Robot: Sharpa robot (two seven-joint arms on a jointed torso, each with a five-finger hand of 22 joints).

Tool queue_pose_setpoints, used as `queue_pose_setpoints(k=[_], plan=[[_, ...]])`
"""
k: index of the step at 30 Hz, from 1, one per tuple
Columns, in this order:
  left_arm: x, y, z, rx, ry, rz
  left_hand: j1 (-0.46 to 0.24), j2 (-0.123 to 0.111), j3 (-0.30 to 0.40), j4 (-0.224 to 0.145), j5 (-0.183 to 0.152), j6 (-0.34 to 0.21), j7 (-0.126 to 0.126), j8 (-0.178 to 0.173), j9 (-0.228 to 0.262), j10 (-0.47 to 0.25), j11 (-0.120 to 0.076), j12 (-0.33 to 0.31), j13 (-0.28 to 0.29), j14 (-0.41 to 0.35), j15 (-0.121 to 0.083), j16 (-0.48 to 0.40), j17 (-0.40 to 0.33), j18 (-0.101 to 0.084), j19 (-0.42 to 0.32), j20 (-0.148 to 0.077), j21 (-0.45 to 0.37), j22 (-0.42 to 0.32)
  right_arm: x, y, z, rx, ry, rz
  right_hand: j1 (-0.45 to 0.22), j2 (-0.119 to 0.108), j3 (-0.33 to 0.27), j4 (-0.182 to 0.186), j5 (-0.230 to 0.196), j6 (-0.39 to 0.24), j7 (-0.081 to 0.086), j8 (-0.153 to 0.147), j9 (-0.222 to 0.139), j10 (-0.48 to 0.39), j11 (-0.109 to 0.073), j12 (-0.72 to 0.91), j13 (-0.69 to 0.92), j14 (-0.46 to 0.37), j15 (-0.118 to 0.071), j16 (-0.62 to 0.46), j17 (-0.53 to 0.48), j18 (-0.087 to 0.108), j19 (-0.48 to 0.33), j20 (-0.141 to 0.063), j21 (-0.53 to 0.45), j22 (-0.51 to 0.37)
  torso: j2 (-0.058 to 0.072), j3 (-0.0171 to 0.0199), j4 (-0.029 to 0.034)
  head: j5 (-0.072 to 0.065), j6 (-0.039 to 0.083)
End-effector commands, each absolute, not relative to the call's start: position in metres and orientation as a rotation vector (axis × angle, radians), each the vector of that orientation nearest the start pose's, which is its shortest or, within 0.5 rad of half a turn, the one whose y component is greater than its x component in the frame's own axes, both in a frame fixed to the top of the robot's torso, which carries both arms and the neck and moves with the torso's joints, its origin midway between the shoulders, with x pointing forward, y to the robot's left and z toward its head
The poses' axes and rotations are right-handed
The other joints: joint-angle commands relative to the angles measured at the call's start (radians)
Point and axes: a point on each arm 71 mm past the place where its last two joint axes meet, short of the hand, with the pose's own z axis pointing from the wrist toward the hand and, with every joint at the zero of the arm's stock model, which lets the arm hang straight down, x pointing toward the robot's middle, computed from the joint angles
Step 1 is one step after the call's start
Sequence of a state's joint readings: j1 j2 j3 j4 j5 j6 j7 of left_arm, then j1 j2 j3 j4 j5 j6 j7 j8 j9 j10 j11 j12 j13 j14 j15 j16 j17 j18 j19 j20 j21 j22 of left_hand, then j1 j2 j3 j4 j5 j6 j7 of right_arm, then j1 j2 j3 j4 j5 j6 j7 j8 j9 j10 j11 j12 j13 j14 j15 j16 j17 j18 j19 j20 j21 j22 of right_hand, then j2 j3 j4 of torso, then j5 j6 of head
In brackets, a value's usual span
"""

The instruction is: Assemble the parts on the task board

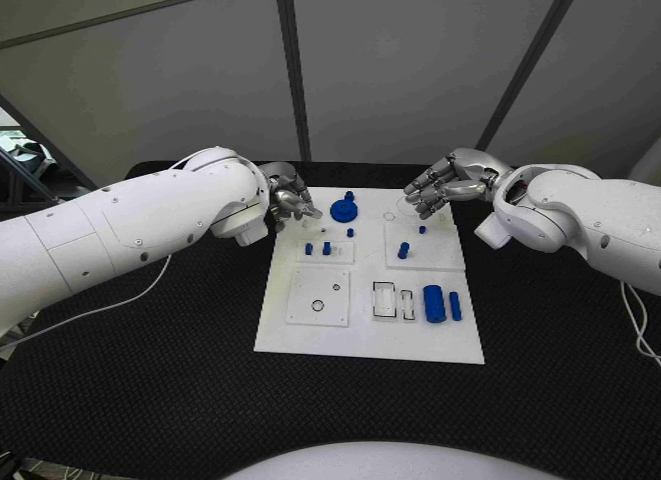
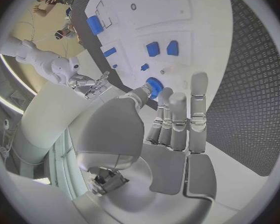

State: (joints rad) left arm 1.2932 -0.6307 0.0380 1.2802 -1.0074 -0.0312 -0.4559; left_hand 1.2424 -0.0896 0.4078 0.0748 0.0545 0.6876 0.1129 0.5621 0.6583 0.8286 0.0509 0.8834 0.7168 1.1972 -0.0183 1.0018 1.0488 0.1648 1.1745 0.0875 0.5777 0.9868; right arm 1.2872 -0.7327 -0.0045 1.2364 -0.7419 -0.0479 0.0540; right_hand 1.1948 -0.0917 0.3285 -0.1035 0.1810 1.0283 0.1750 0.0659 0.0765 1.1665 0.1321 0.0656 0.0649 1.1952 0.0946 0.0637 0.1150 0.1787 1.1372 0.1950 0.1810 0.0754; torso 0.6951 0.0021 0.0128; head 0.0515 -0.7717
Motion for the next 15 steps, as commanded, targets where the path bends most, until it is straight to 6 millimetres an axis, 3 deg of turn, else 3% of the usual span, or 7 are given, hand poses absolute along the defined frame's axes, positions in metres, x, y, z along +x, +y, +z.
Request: queue_pose_setpoints(k=[1, 2, 4, 6, 7, 11, 15], plan=[[0.550, 0.157, -0.146, -0.266, 1.874, -0.798, 0.070, -0.016, 0.045, -0.056, 0.000, 0.004, 0.021, -0.067, -0.076, -0.039, 0.019, -0.103, -0.092, -0.156, 0.025, -0.191, -0.148, 0.013, -0.067, 0.018, -0.121, -0.080, 0.550, -0.222, -0.153, 0.411, 1.804, 1.071, 0.005, 0.014, 0.001, -0.004, 0.006, 0.010, 0.000, 0.003, 0.003, 0.000, -0.003, 0.000, 0.002, -0.002, -0.003, 0.000, -0.003, 0.004, 0.011, -0.002, -0.005, -0.002, 0.000, 0.0003, -0.0030, -0.001, 0.007], [0.549, 0.154, -0.146, -0.239, 1.857, -0.827, 0.093, -0.012, 0.063, -0.072, 0.006, 0.013, 0.026, -0.091, -0.109, -0.036, 0.029, -0.138, -0.133, -0.187, 0.035, -0.217, -0.165, 0.007, -0.091, 0.030, -0.154, -0.101, 0.550, -0.222, -0.153, 0.411, 1.799, 1.072, 0.006, 0.015, 0.002, -0.004, 0.006, 0.013, -0.001, 0.004, 0.003, 0.001, -0.004, 0.000, 0.002, -0.001, -0.003, 0.000, -0.003, 0.004, 0.012, -0.002, -0.005, -0.003, 0.001, 0.0002, -0.0027, -0.003, 0.010], [0.548, 0.147, -0.147, -0.175, 1.827, -0.864, 0.133, -0.030, 0.069, -0.110, 0.017, 0.036, 0.020, -0.111, -0.141, -0.027, 0.034, -0.173, -0.176, -0.203, 0.036, -0.241, -0.187, 0.009, -0.103, 0.029, -0.167, -0.106, 0.550, -0.222, -0.153, 0.410, 1.791, 1.073, 0.008, 0.016, 0.004, -0.006, 0.007, 0.019, -0.003, 0.005, 0.005, 0.002, -0.005, 0.000, 0.002, 0.000, -0.004, 0.000, -0.004, 0.004, 0.014, -0.003, -0.006, -0.003, 0.001, 0.0001, -0.0027, -0.005, 0.013], [0.547, 0.141, -0.148, -0.088, 1.788, -0.876, 0.148, -0.043, 0.058, -0.130, 0.008, 0.081, 0.009, -0.130, -0.173, -0.014, 0.037, -0.204, -0.219, -0.201, 0.034, -0.258, -0.210, 0.009, -0.109, 0.028, -0.170, -0.102, 0.550, -0.222, -0.152, 0.410, 1.785, 1.074, 0.009, 0.017, 0.004, -0.007, 0.007, 0.020, -0.004, 0.005, 0.005, 0.002, -0.005, 0.000, 0.002, 0.000, -0.004, 0.000, -0.004, 0.005, 0.014, -0.003, -0.006, -0.003, 0.000, -0.0001, -0.0012, -0.007, 0.015], [0.546, 0.138, -0.148, -0.040, 1.769, -0.873, 0.159, -0.044, 0.046, -0.140, 0.008, 0.113, -0.003, -0.171, -0.218, 0.007, 0.035, -0.236, -0.269, -0.196, 0.035, -0.278, -0.238, 0.011, -0.116, 0.028, -0.176, -0.100, 0.550, -0.222, -0.152, 0.410, 1.783, 1.075, 0.009, 0.017, 0.004, -0.007, 0.007, 0.020, -0.004, 0.005, 0.005, 0.002, -0.005, 0.000, 0.002, 0.000, -0.004, 0.000, -0.004, 0.005, 0.014, -0.003, -0.006, -0.003, 0.000, -0.0001, -0.0009, -0.008, 0.015], [0.544, 0.130, -0.152, 0.134, 1.711, -0.834, 0.136, -0.067, 0.011, -0.130, -0.004, 0.129, -0.031, -0.230, -0.270, -0.002, 0.037, -0.293, -0.335, -0.211, 0.041, -0.324, -0.282, 0.011, -0.141, 0.035, -0.215, -0.120, 0.550, -0.221, -0.152, 0.408, 1.781, 1.077, 0.009, 0.017, 0.005, -0.008, 0.007, 0.021, -0.004, 0.005, 0.005, 0.002, -0.006, 0.000, 0.002, 0.000, -0.004, 0.000, -0.004, 0.005, 0.015, -0.003, -0.007, -0.003, 0.000, 0.0001, -0.0016, -0.007, 0.018], [0.542, 0.123, -0.162, 0.274, 1.690, -0.778, 0.125, -0.078, -0.015, -0.116, -0.006, 0.178, -0.026, -0.264, -0.304, 0.037, 0.020, -0.328, -0.386, -0.187, 0.035, -0.327, -0.301, 0.015, -0.126, 0.038, -0.233, -0.135, 0.550, -0.220, -0.152, 0.405, 1.780, 1.076, 0.010, 0.017, 0.005, -0.008, 0.007, 0.021, -0.004, 0.005, 0.005, 0.002, -0.006, 0.000, 0.002, 0.000, -0.004, 0.000, -0.004, 0.005, 0.015, -0.003, -0.007, -0.003, 0.001, -0.0012, -0.0027, -0.010, 0.022]])
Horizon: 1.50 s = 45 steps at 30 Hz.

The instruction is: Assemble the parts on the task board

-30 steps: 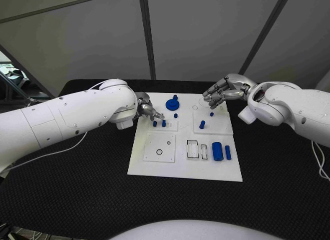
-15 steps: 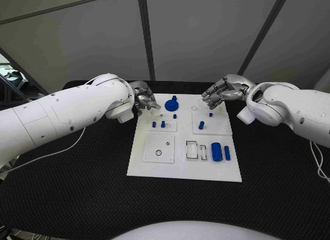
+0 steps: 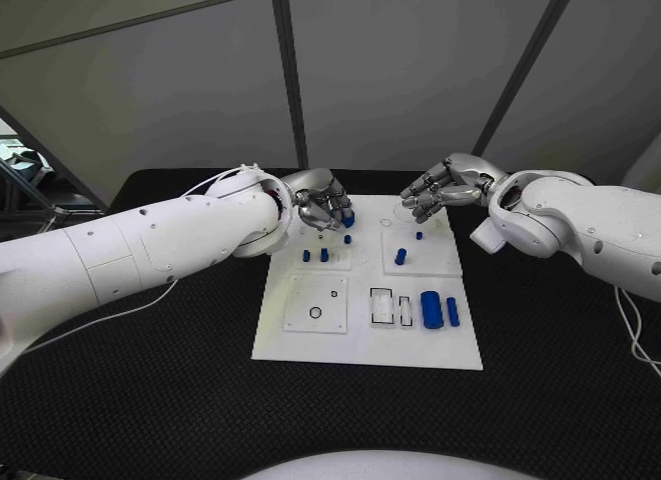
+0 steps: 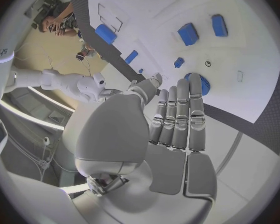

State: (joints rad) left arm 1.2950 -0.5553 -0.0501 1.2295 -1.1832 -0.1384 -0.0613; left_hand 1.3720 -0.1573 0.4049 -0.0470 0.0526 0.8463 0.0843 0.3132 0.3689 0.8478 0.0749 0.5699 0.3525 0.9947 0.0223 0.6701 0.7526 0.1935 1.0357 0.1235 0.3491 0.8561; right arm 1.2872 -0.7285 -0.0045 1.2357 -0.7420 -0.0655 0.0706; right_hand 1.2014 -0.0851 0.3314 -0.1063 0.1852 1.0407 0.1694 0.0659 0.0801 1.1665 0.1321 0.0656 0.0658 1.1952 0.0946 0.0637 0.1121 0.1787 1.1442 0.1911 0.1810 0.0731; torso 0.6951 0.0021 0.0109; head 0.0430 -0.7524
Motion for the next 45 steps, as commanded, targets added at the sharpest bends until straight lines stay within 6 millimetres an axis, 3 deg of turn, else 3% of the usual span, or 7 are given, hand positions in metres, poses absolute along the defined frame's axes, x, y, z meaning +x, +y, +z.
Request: queue_pose_setpoints(k=[1, 5, 8, 14, 15, 24, 45], plan=[[0.542, 0.122, -0.165, 0.301, 1.687, -0.765, -0.007, -0.012, -0.018, 0.009, -0.004, 0.030, 0.004, -0.023, -0.022, 0.027, -0.006, -0.023, -0.033, 0.034, -0.009, 0.025, 0.002, -0.012, 0.029, 0.000, 0.003, 0.000, 0.550, -0.220, -0.152, 0.404, 1.780, 1.076, 0.004, 0.010, 0.002, -0.005, 0.003, 0.009, 0.002, 0.005, 0.001, 0.002, -0.006, -0.001, 0.001, 0.000, -0.004, 0.000, -0.001, 0.004, 0.008, 0.001, -0.007, -0.001, 0.001, -0.0014, -0.0009, -0.002, 0.004], [0.543, 0.118, -0.173, 0.374, 1.679, -0.720, -0.008, -0.017, -0.030, 0.023, -0.003, 0.072, 0.015, -0.048, -0.046, 0.071, -0.010, -0.051, -0.072, 0.102, -0.025, 0.160, 0.070, -0.012, 0.101, -0.016, 0.059, 0.041, 0.550, -0.219, -0.152, 0.402, 1.779, 1.077, 0.004, 0.010, 0.002, -0.006, 0.003, 0.009, 0.002, 0.005, 0.001, 0.002, -0.006, -0.001, 0.001, 0.000, -0.004, 0.000, -0.001, 0.004, 0.008, 0.000, -0.007, -0.001, 0.002, -0.0016, -0.0017, -0.005, 0.008], [0.544, 0.117, -0.177, 0.395, 1.681, -0.697, -0.001, -0.020, -0.027, 0.034, -0.003, 0.105, 0.013, -0.074, -0.067, 0.107, -0.014, -0.077, -0.104, 0.157, -0.032, 0.331, 0.197, -0.015, 0.123, -0.026, 0.109, 0.093, 0.550, -0.219, -0.152, 0.402, 1.778, 1.077, 0.004, 0.010, 0.002, -0.006, 0.003, 0.009, 0.002, 0.005, 0.001, 0.002, -0.006, -0.001, 0.000, 0.000, -0.004, 0.000, -0.002, 0.004, 0.008, 0.000, -0.007, -0.001, 0.001, -0.0009, -0.0006, -0.008, 0.010], [0.548, 0.115, -0.182, 0.407, 1.688, -0.672, 0.007, -0.018, -0.023, 0.046, -0.004, 0.152, 0.023, -0.098, -0.086, 0.123, -0.011, -0.120, -0.140, 0.178, -0.031, 0.438, 0.265, -0.021, 0.122, -0.028, 0.178, 0.166, 0.550, -0.220, -0.152, 0.404, 1.776, 1.074, 0.004, 0.008, 0.002, -0.007, 0.003, 0.008, 0.002, 0.004, 0.001, 0.002, -0.005, -0.001, 0.000, 0.000, -0.004, 0.000, -0.002, 0.004, 0.008, 0.000, -0.007, -0.001, 0.002, -0.0003, -0.0003, -0.010, 0.010], [0.548, 0.114, -0.183, 0.409, 1.688, -0.668, 0.010, -0.019, -0.022, 0.051, -0.002, 0.159, 0.024, -0.115, -0.096, 0.130, -0.010, -0.142, -0.157, 0.175, -0.029, 0.465, 0.272, -0.024, 0.118, -0.027, 0.206, 0.198, 0.550, -0.220, -0.152, 0.404, 1.776, 1.074, 0.004, 0.008, 0.002, -0.007, 0.003, 0.008, 0.002, 0.004, 0.001, 0.002, -0.005, -0.001, 0.000, 0.000, -0.004, 0.000, -0.002, 0.004, 0.008, 0.000, -0.007, -0.001, 0.002, -0.0002, -0.0006, -0.010, 0.010], [0.552, 0.108, -0.187, 0.419, 1.702, -0.653, 0.022, -0.016, -0.019, 0.055, -0.004, 0.174, 0.026, -0.138, -0.109, 0.123, -0.005, -0.189, -0.189, 0.172, -0.027, 0.494, 0.270, -0.027, 0.115, -0.024, 0.256, 0.250, 0.550, -0.218, -0.151, 0.403, 1.777, 1.076, 0.004, 0.008, 0.001, -0.007, 0.003, 0.008, 0.003, 0.003, 0.001, 0.001, -0.005, -0.001, 0.000, 0.000, -0.004, -0.001, -0.002, 0.004, 0.009, 0.000, -0.008, -0.002, 0.001, 0.0008, -0.0005, -0.011, 0.004], [0.557, 0.100, -0.198, 0.447, 1.753, -0.622, 0.042, -0.001, -0.002, 0.048, -0.003, 0.192, 0.027, -0.161, -0.122, 0.148, -0.006, -0.223, -0.217, 0.202, -0.028, 0.550, 0.291, -0.037, 0.142, -0.023, 0.357, 0.328, 0.549, -0.215, -0.152, 0.399, 1.781, 1.080, 0.004, 0.007, 0.001, -0.008, 0.003, 0.007, 0.003, 0.002, 0.001, 0.001, -0.005, -0.002, 0.000, 0.000, -0.004, -0.001, -0.002, 0.004, 0.009, 0.000, -0.008, -0.002, 0.001, 0.0000, 0.0010, -0.017, -0.001]])
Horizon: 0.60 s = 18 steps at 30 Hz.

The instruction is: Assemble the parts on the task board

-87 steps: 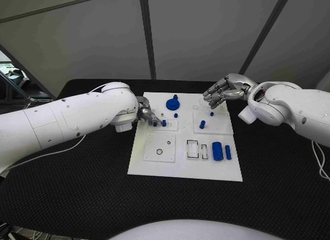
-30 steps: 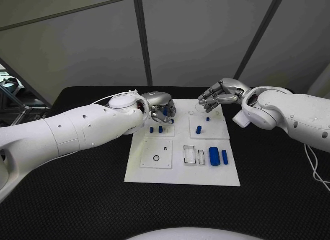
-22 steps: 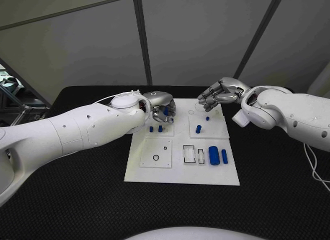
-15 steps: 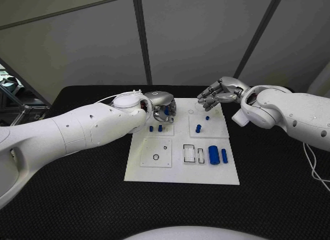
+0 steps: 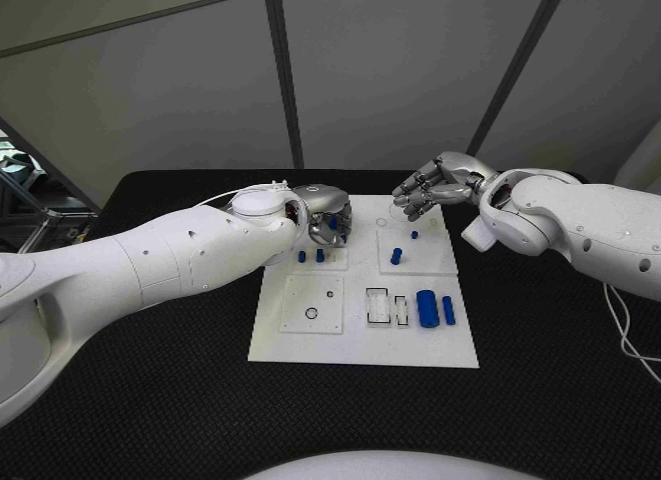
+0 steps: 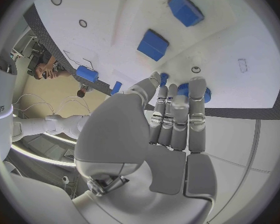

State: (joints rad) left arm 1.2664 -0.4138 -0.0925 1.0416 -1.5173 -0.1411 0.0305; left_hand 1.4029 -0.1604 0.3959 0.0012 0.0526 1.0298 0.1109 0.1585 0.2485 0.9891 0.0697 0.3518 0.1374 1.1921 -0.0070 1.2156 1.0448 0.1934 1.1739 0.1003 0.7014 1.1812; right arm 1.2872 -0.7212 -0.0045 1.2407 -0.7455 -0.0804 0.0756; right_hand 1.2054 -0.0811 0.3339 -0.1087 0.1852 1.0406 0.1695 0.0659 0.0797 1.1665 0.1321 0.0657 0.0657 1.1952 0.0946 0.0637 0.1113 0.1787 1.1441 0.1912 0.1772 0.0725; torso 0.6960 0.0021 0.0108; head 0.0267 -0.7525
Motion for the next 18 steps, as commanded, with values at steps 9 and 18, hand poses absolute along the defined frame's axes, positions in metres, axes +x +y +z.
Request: queue_pose_setpoints(k=[9, 18], plan=[[0.5579, 0.0998, -0.2032, 0.449, 1.775, -0.615, 0.018, 0.011, 0.016, -0.005, -0.003, 0.015, 0.001, -0.012, -0.005, 0.015, -0.001, -0.015, -0.010, 0.014, 0.001, 0.021, 0.006, -0.041, 0.012, 0.000, 0.034, 0.025, 0.5495, -0.2126, -0.1516, 0.397, 1.784, 1.084, 0.000, 0.003, -0.001, -0.005, 0.003, 0.007, 0.003, 0.002, 0.001, 0.001, -0.005, -0.002, 0.000, 0.000, -0.004, -0.001, -0.002, 0.004, 0.009, 0.000, -0.004, -0.001, 0.000, -0.0001, 0.0011, -0.001, -0.003], [0.5590, 0.0993, -0.2076, 0.450, 1.791, -0.611, 0.028, 0.033, 0.034, -0.016, -0.003, 0.029, 0.002, -0.020, -0.009, 0.044, -0.002, -0.031, -0.021, 0.035, 0.001, 0.049, 0.018, -0.049, 0.033, 0.000, 0.096, 0.069, 0.5493, -0.2120, -0.1516, 0.396, 1.785, 1.085, 0.000, 0.003, -0.001, -0.005, 0.003, 0.007, 0.003, 0.002, 0.001, 0.001, -0.005, -0.002, 0.000, 0.000, -0.004, -0.001, -0.002, 0.004, 0.009, 0.000, -0.004, -0.001, 0.000, -0.0005, 0.0012, -0.003, -0.005]])
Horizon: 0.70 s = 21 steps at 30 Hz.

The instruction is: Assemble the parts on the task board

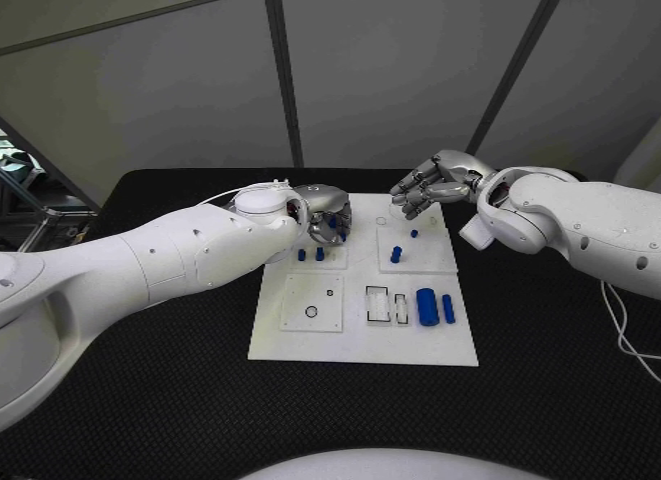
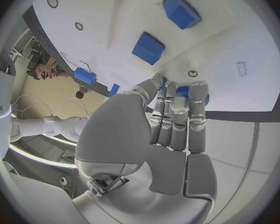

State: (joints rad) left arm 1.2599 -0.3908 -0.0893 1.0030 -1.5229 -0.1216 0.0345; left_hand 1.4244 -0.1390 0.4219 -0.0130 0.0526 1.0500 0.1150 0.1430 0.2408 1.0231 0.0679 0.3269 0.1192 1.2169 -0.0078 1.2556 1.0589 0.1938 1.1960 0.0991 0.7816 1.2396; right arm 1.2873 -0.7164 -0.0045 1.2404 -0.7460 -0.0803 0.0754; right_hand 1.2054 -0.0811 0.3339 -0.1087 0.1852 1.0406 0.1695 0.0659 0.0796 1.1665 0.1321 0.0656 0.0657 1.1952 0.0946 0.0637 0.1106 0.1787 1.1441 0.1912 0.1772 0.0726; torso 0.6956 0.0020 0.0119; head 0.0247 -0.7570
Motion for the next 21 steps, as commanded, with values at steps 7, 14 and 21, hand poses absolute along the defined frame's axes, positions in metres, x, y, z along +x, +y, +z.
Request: queue_pose_setpoints(k=[7, 14, 21], plan=[[0.559, 0.099, -0.208, 0.452, 1.782, -0.620, 0.020, 0.028, 0.023, -0.022, -0.002, 0.024, 0.000, -0.009, -0.003, 0.044, -0.002, -0.022, -0.010, 0.044, 0.004, 0.042, 0.027, -0.057, 0.034, 0.003, 0.076, 0.050, 0.549, -0.212, -0.152, 0.396, 1.785, 1.085, -0.001, 0.003, -0.002, -0.005, 0.004, 0.006, 0.004, 0.001, 0.001, 0.000, -0.004, -0.002, 0.000, 0.000, -0.004, -0.001, -0.002, 0.004, 0.010, 0.000, -0.005, -0.002, -0.001, 0.0002, 0.0009, -0.001, -0.003], [0.556, 0.101, -0.206, 0.440, 1.762, -0.644, 0.017, 0.033, 0.024, -0.031, -0.001, 0.036, 0.002, -0.011, -0.003, 0.065, -0.001, -0.032, -0.012, 0.062, 0.006, 0.059, 0.041, -0.062, 0.047, 0.005, 0.110, 0.071, 0.549, -0.213, -0.151, 0.396, 1.784, 1.085, -0.001, 0.003, -0.002, -0.005, 0.004, 0.006, 0.004, 0.001, 0.001, 0.000, -0.004, -0.002, 0.000, 0.000, -0.004, -0.001, -0.002, 0.004, 0.010, 0.000, -0.005, -0.002, -0.002, -0.0006, 0.0023, -0.003, -0.001], [0.557, 0.106, -0.193, 0.395, 1.723, -0.671, 0.007, 0.028, 0.019, -0.032, -0.002, 0.039, 0.005, -0.015, -0.005, 0.070, 0.002, -0.040, -0.015, 0.065, 0.009, 0.062, 0.037, -0.062, 0.047, 0.007, 0.113, 0.077, 0.549, -0.214, -0.152, 0.397, 1.783, 1.084, -0.001, 0.003, -0.002, -0.005, 0.004, 0.006, 0.004, 0.001, 0.001, 0.000, -0.004, -0.002, 0.000, 0.000, -0.004, -0.001, -0.002, 0.004, 0.010, 0.000, -0.005, -0.002, -0.002, 0.0005, 0.0028, 0.000, 0.005]])
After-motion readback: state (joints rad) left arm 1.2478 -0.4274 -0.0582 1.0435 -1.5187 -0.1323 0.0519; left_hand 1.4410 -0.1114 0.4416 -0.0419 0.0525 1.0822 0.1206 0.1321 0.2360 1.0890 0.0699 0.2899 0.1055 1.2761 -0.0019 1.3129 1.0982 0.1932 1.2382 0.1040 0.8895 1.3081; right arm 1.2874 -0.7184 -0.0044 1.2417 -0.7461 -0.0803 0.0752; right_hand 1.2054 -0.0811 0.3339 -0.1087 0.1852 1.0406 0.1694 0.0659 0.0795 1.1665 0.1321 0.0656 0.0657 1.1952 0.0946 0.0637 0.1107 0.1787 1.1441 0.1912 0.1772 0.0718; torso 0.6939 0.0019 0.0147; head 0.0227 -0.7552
